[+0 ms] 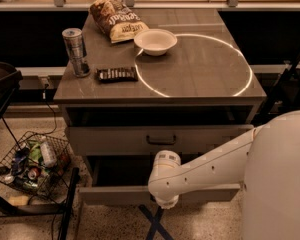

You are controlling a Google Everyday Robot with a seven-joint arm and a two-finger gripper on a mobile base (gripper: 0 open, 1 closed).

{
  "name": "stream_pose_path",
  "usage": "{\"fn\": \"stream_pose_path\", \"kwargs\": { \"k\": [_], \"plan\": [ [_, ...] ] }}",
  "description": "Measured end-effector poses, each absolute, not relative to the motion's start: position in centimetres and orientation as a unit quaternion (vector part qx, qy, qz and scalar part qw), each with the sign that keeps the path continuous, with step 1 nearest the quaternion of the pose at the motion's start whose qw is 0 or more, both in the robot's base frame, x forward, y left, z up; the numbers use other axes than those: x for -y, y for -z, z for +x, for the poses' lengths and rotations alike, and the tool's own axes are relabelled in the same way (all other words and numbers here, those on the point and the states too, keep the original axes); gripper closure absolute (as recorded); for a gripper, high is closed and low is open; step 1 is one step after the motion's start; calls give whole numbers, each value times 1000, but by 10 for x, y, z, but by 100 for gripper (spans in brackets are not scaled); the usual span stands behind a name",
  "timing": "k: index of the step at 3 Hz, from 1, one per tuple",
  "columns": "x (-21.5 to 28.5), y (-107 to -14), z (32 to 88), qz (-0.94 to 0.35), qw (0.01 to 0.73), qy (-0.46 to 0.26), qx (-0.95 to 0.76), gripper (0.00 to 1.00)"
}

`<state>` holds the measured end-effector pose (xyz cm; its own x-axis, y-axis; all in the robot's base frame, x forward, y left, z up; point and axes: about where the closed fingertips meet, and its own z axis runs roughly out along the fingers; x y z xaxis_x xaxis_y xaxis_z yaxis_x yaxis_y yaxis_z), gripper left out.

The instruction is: Open middle drawer

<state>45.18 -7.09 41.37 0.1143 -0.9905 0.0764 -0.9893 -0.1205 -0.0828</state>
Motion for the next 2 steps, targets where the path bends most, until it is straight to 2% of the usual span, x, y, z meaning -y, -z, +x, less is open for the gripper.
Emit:
{"fn": "stream_pose_path", "kwargs": {
  "k": [1,2],
  "plan": [
    [71,-413,451,-746,5,56,-663,100],
    [73,-414,449,-745,7,59,-665,100]
  ]
}}
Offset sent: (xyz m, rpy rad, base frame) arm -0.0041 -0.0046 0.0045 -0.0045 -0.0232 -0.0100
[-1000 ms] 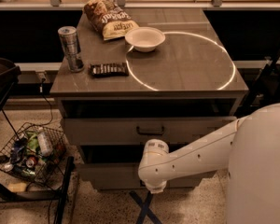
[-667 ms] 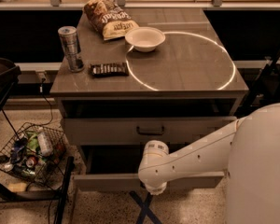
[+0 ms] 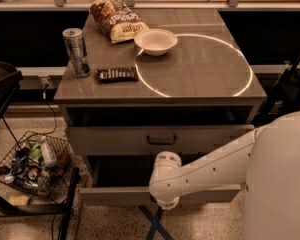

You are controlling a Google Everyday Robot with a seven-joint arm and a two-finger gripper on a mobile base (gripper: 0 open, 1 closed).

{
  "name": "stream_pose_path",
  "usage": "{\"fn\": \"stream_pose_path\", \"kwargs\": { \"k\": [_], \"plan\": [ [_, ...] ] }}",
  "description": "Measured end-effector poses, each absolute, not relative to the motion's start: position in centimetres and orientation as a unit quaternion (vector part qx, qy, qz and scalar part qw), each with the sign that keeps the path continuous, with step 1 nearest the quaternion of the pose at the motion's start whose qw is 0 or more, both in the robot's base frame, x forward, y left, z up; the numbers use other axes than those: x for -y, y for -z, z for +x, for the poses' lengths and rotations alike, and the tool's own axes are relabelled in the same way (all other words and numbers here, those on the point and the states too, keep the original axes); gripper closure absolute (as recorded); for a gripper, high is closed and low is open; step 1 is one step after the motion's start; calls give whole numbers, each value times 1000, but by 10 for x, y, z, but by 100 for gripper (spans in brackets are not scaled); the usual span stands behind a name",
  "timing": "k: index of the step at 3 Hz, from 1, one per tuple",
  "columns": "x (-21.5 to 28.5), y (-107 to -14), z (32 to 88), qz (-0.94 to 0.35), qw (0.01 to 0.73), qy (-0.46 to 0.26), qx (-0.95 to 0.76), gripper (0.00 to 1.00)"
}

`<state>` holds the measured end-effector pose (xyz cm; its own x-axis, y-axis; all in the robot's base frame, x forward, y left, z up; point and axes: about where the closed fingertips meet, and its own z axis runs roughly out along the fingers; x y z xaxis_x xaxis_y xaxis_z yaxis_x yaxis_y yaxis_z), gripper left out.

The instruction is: Open middle drawer

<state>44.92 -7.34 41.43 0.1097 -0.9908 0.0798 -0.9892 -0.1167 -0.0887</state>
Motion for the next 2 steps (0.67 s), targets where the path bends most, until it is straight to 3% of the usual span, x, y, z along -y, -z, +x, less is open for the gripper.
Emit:
{"fn": "stream_pose_path", "kwargs": {
  "k": [2],
  "plan": [
    [76,-416,446,-743,8,63,-667,100]
  ]
}}
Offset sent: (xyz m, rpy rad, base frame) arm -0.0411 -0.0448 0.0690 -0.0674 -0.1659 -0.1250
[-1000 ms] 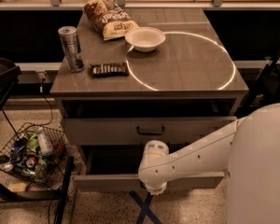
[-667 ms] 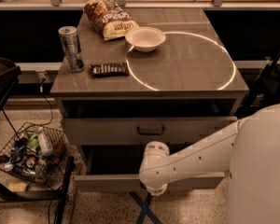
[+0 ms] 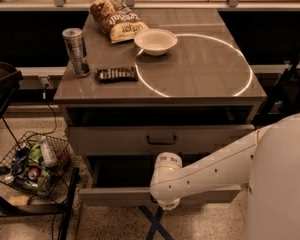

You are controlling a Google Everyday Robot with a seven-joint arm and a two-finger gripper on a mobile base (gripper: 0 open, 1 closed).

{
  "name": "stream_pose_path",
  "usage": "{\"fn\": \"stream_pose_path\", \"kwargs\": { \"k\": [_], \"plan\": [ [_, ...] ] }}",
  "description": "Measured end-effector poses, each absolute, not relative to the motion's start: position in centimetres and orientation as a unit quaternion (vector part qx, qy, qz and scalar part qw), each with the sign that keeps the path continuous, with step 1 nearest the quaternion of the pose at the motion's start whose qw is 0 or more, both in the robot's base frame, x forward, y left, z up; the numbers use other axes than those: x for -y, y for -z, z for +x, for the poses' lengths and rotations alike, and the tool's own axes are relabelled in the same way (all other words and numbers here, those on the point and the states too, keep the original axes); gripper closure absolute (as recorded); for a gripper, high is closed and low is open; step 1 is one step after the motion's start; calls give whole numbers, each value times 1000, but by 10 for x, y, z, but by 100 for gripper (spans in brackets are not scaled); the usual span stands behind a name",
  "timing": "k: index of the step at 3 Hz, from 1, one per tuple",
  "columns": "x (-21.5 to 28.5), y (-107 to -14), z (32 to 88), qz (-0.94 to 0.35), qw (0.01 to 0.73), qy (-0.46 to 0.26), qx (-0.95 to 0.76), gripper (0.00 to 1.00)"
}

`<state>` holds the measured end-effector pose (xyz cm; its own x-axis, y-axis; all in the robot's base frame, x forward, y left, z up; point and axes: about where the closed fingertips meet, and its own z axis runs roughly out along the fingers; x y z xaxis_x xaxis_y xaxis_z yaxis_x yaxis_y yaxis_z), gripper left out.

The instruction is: Open middle drawer

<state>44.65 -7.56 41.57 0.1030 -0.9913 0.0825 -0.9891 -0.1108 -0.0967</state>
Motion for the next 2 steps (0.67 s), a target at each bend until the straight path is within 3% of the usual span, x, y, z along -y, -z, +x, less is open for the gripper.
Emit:
{"fn": "stream_pose_path", "kwargs": {
  "k": [2],
  "plan": [
    [89,-428,442,-735,20,73,-674,100]
  ]
}}
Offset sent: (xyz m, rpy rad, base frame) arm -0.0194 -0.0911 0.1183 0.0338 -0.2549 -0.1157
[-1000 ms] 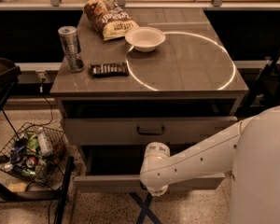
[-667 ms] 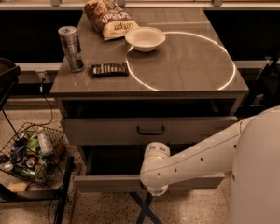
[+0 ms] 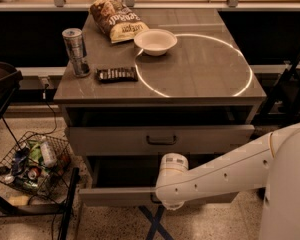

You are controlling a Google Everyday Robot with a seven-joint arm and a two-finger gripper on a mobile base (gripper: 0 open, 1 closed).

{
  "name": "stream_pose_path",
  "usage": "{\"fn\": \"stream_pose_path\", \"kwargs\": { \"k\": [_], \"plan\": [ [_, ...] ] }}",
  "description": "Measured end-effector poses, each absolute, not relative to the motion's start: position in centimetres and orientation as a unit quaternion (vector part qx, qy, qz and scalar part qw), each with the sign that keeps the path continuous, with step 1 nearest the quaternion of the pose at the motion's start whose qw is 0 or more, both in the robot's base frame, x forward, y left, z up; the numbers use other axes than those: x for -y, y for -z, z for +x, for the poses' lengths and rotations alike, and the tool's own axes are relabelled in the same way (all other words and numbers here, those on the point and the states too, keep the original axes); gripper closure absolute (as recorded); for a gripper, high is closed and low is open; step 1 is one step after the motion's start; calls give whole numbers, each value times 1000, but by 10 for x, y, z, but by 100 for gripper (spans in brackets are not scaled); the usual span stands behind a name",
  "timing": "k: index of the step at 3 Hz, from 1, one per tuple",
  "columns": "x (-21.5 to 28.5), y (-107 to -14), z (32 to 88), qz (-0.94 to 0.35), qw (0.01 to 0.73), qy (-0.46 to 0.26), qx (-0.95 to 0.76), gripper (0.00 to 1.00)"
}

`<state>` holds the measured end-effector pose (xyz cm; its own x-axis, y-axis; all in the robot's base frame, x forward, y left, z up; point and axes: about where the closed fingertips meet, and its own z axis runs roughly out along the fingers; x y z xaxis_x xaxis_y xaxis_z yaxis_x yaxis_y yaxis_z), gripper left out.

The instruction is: Open middle drawer

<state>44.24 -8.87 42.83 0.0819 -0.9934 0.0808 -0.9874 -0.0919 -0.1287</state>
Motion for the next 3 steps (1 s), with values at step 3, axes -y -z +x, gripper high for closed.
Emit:
{"fn": "stream_pose_path", "kwargs": {
  "k": [3],
  "plan": [
    [89,-429,442,-735,20,74,-674,100]
  ]
}}
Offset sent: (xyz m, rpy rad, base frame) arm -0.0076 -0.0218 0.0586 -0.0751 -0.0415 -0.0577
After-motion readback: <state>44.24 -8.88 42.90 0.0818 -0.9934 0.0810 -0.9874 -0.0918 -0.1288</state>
